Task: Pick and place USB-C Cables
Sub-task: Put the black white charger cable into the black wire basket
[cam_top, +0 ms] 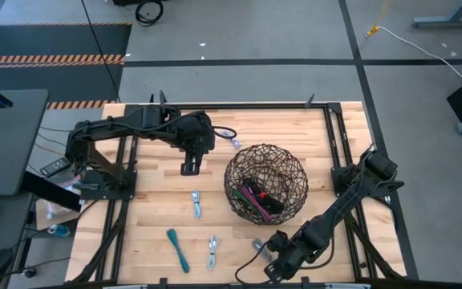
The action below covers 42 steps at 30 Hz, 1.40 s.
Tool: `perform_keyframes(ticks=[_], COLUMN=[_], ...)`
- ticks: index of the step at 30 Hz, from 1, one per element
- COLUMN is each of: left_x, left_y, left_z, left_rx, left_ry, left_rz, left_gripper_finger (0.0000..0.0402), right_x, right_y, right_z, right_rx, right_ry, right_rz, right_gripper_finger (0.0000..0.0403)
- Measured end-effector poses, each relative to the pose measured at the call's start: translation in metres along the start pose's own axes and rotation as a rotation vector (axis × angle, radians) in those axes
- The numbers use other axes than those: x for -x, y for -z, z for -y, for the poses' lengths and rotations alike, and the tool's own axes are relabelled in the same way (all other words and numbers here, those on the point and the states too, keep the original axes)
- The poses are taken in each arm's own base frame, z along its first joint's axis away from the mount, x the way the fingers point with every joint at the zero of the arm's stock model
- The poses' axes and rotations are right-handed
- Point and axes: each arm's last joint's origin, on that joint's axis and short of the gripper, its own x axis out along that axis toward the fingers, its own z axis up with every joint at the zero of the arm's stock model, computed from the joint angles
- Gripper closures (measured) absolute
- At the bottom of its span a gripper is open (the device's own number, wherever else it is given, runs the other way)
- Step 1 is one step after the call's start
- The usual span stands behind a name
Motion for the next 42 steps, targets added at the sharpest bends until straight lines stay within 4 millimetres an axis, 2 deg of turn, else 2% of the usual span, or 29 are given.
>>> perform_keyframes(ticks=[5, 10, 14, 23, 27, 35, 42], left_x=[0.0, 0.0, 0.0, 0.0, 0.0, 0.0, 0.0], left_y=[0.0, 0.0, 0.0, -0.001, -0.001, -0.002, -0.002], left_z=[0.0, 0.0, 0.0, 0.0, 0.0, 0.0, 0.0], left_rx=[0.0, -0.009, -0.012, -0.03, -0.03, -0.031, -0.031], left_ry=[0.0, 0.0, -0.001, 0.0, 0.0, -0.002, -0.002], left_rz=[-0.001, 0.0, 0.005, 0.008, 0.011, 0.02, 0.022], left_gripper_finger=[0.04, 0.04, 0.04, 0.04, 0.04, 0.04, 0.04], right_x=[-0.009, -0.018, -0.03, -0.07, -0.071, -0.059, -0.057], right_y=[0.002, 0.01, 0.011, 0.008, 0.007, 0.002, -0.007], right_z=[0.003, 0.003, 0.007, 0.011, 0.011, 0.01, 0.015], right_rx=[-0.025, -0.048, -0.075, -0.067, -0.064, -0.067, -0.083], right_ry=[0.033, 0.023, 0.054, 0.07, 0.067, 0.077, 0.14], right_rz=[-0.023, -0.052, -0.046, -0.088, -0.084, -0.072, -0.032], right_gripper_finger=[0.0241, 0.0217, 0.0214, 0.0215, 0.0215, 0.0215, 0.0215])
